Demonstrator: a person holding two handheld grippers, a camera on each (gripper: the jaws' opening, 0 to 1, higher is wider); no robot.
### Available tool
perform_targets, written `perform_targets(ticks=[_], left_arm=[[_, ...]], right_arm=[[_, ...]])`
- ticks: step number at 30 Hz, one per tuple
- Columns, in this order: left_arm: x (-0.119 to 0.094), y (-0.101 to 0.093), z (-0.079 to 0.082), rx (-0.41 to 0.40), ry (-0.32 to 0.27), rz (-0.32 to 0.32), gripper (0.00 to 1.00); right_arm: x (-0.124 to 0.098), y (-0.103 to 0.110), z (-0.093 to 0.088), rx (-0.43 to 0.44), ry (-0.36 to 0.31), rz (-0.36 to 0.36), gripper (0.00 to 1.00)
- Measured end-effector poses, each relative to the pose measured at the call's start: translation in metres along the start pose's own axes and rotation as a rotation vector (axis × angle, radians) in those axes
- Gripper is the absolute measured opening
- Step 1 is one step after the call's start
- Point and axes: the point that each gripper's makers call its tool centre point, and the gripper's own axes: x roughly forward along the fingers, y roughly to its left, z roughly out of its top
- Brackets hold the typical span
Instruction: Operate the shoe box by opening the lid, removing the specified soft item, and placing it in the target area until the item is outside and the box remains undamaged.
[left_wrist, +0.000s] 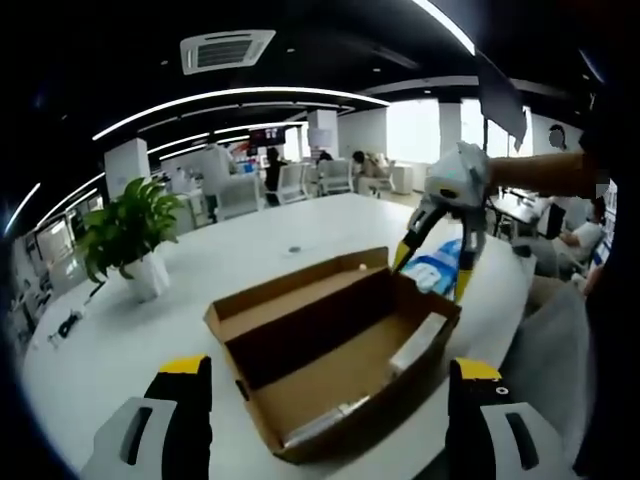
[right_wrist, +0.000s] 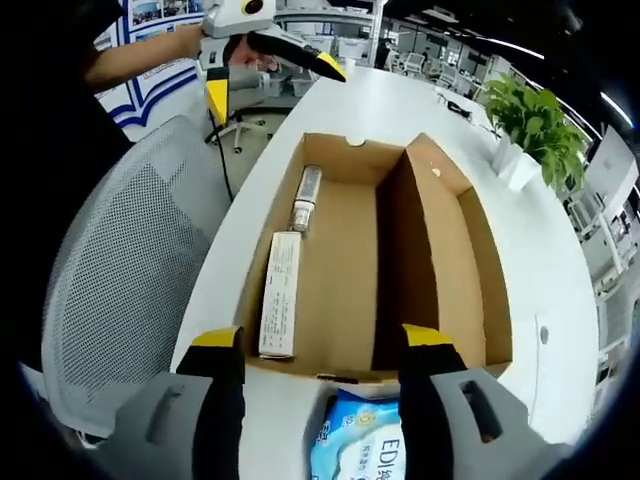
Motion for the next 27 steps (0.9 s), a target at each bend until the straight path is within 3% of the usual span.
perform_targets(ticks=[18,27], left_arm=[[-0.002,-0.012,-0.002,-0.006,0.011,0.012,1.00],[-0.003,-0.015,-0.006,-0.012,0.021,0.018,0.98]], right_arm=[[0.041,0.012,-0.006,-0.035,0.061,0.100,0.48],[0.048,0.018,-0.005,-0.006,0.048,0.127,0.36]])
